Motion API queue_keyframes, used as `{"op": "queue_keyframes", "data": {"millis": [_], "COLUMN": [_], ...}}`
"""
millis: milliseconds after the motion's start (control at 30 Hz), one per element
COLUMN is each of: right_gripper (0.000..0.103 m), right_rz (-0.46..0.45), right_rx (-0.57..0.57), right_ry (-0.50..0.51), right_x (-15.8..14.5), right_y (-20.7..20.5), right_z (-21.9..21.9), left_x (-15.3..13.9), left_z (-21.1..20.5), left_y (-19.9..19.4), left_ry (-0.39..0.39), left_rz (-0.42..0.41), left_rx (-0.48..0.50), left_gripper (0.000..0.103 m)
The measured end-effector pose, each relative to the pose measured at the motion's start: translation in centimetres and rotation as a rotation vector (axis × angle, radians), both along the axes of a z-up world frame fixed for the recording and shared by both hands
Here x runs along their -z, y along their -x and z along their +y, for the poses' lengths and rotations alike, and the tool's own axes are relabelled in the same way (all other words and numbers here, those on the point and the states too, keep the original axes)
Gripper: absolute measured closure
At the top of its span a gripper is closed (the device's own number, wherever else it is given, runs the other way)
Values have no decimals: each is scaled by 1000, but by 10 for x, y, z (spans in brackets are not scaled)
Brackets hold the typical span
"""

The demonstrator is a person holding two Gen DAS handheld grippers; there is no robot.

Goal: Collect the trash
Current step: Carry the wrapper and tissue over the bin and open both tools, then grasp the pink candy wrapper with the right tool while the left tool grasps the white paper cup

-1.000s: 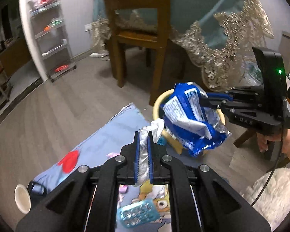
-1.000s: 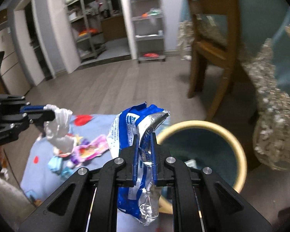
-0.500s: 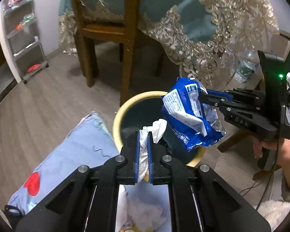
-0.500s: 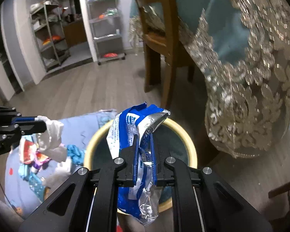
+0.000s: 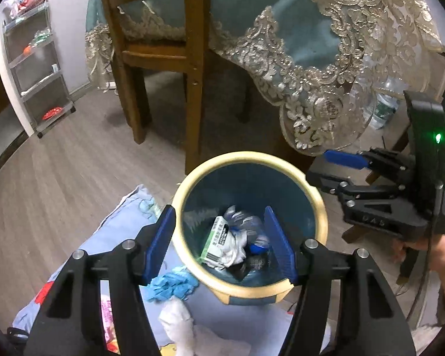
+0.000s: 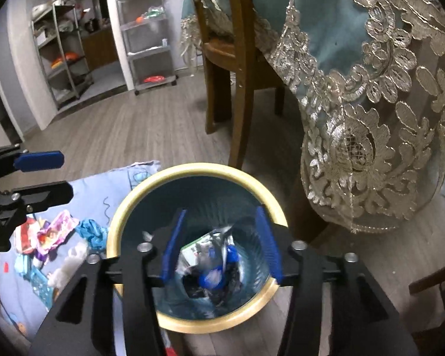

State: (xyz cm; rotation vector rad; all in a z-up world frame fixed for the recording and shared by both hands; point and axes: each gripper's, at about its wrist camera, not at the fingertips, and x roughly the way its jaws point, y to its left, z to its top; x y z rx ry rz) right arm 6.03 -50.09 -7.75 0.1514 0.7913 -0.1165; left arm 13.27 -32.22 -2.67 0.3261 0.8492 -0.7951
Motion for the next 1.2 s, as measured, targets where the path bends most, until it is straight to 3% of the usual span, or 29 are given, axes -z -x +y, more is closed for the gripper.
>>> {"op": "queue_keyframes", "data": {"millis": [167, 267, 467, 667, 867, 1033, 1200], "right_gripper": [22, 15, 11, 9, 6, 5, 5], "right_rz": [-17, -34, -83, -175, -240, -166, -54], "right_rx": [0, -5, -40, -105, -169, -213, -253], "right_ry": [-12, -14, -9, 19, -47, -95, -119], "right_x": [-6, -16, -50, -106, -144, -133, -98], "right_y": [5, 7, 17, 31, 40, 26, 7], "right_z": [4, 9, 34, 81, 131, 177, 218], "left_x": [-2, -7, -30, -59, -72, -64, -39], "left_z": [20, 32, 76, 139, 215, 267, 309], "left_y": [1, 6, 27, 47, 62, 65, 62], "left_ry": [-18, -42, -56, -32, -31, -46, -49], "left_rz": [-19, -43, -100, -143, -165, -149, -101], "left_rx": [-37, -47, -81, -160, -272, -361, -447], "left_gripper": [32, 29, 25, 23, 20, 19, 19]}}
